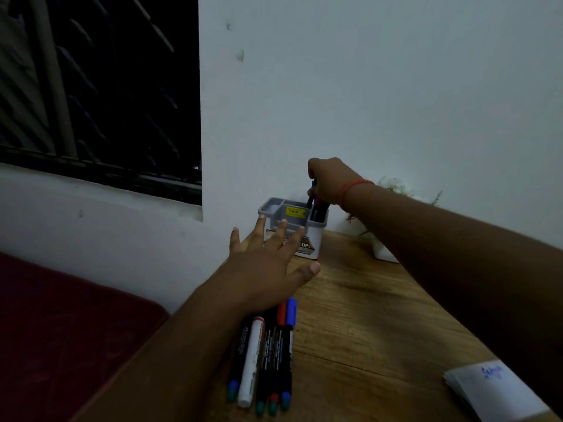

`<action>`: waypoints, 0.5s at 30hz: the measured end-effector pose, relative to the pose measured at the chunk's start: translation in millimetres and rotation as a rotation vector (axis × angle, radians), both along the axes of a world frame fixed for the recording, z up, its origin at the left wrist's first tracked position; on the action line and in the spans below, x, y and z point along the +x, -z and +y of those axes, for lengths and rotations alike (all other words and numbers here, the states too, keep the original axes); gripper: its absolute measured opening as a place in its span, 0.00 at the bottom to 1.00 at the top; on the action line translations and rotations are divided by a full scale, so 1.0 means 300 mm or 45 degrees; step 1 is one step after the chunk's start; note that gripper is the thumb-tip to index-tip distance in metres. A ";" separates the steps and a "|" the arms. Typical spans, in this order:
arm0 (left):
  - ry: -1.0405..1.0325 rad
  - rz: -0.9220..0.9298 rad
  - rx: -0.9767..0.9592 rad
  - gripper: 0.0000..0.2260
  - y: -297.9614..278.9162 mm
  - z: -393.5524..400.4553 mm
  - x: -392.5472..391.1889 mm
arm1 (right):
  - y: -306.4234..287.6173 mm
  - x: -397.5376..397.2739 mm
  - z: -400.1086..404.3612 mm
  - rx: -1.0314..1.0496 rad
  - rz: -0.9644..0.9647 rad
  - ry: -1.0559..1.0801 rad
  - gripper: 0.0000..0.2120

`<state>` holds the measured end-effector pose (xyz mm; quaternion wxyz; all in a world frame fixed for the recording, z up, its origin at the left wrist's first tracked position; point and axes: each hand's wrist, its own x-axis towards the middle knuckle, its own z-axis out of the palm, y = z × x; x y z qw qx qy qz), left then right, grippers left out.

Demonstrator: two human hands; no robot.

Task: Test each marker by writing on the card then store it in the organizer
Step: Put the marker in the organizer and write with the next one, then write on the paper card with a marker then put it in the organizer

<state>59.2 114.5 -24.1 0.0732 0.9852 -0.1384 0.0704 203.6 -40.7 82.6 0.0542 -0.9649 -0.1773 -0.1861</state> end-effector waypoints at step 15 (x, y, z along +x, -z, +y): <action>0.154 -0.094 -0.132 0.10 -0.014 0.027 -0.003 | 0.166 -0.545 -0.325 0.023 -0.269 -0.339 0.23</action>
